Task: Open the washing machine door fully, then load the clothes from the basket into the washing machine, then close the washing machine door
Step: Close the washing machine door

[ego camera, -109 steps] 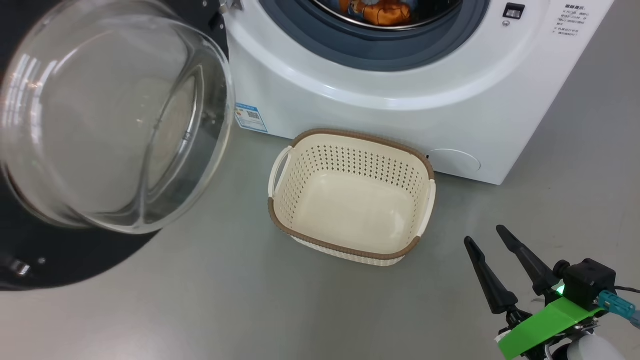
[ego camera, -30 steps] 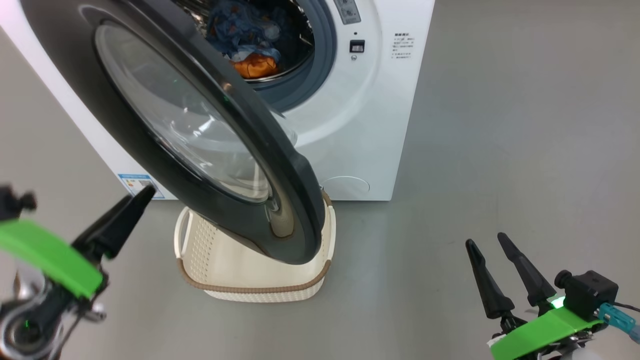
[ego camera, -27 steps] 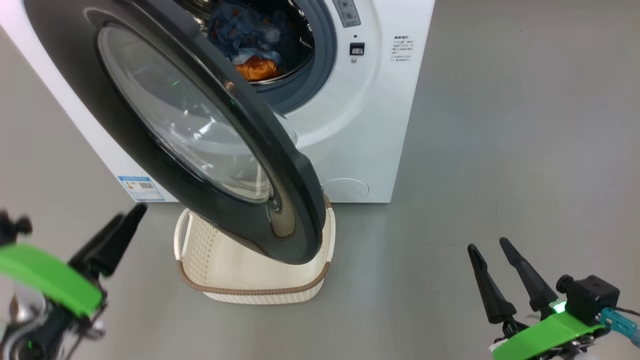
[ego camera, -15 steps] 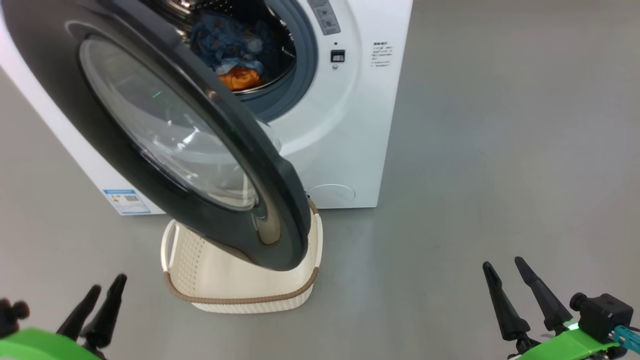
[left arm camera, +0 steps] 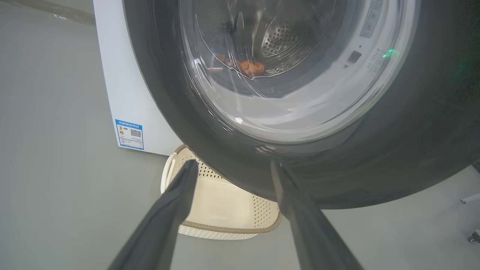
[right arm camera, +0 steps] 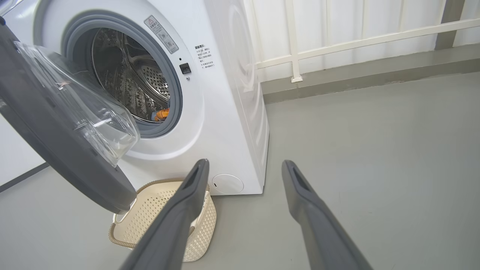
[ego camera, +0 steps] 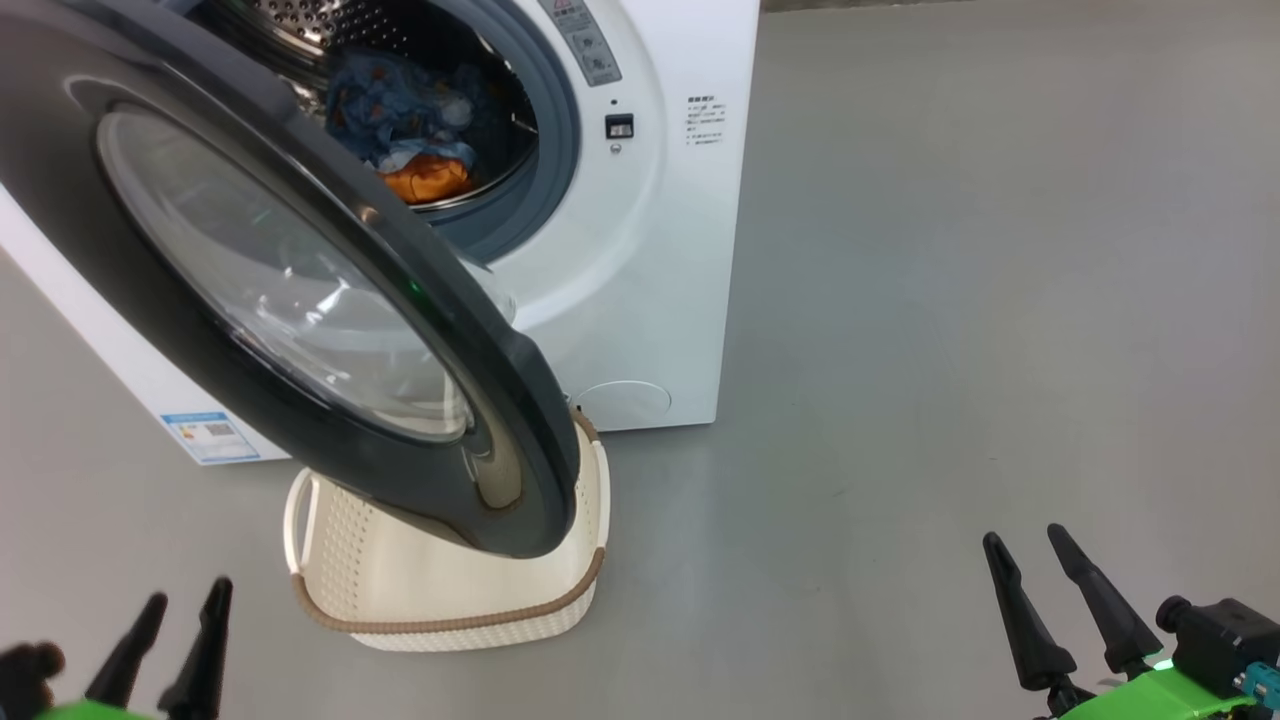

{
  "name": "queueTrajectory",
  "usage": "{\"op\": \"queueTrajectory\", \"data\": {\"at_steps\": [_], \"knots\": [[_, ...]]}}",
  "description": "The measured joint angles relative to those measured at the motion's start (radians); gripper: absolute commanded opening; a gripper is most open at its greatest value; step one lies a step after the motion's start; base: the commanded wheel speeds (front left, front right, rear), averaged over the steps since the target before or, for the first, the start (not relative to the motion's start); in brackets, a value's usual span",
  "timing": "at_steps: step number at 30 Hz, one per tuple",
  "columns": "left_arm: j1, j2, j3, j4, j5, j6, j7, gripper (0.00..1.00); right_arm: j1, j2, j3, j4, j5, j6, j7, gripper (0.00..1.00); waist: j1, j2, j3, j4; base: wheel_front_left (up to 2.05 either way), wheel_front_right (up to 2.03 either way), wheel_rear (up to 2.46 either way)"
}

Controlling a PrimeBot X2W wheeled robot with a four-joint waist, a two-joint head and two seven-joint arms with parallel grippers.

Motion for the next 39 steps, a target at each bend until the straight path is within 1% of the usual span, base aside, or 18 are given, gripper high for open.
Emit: {"op": "queueTrajectory", "data": {"at_steps": [7,15,18,24,37,38,39], "knots": [[0.1,-0.111,0.15,-0.027,0.207,0.0,0.0,1.0,0.023,0.0,-0.005,0.0,0.0,0.0,0.0,1.0,0.0,0.0,-0.015,-0.018,0.0,0.0,0.0],[0.158,-0.224,0.271,-0.095,0.446,0.0,-0.001,1.0,0.035,0.0,-0.02,-0.002,0.0,0.0,0.0,1.0,0.0,0.0,-0.018,-0.021,0.0,0.0,0.0],[0.164,-0.262,0.304,-0.112,0.504,0.0,-0.001,1.0,0.035,0.001,-0.021,-0.003,0.0,0.0,0.0,1.0,0.0,0.0,-0.018,-0.019,0.0,0.0,0.0],[0.182,-0.294,0.315,-0.119,0.556,0.0,-0.001,1.0,0.035,0.003,-0.021,-0.003,0.0,0.0,0.0,1.0,0.0,0.0,-0.02,-0.015,0.0,0.0,0.0],[0.182,-0.295,0.319,-0.119,0.563,0.0,-0.001,1.0,0.035,0.008,-0.028,-0.004,0.0,0.0,0.0,1.0,0.0,0.0,-0.026,-0.004,0.0,0.0,0.0],[0.182,-0.296,0.319,-0.119,0.563,0.0,-0.001,1.0,0.034,0.01,-0.029,-0.008,0.0,0.0,0.0,0.84,0.0,0.0,-0.026,-0.002,0.0,0.0,0.0],[0.182,-0.298,0.319,-0.119,0.563,0.0,-0.001,1.0,0.033,0.011,-0.027,-0.012,0.0,0.0,0.0,0.49,0.0,0.0,-0.026,-0.001,0.0,0.0,0.0]]}}
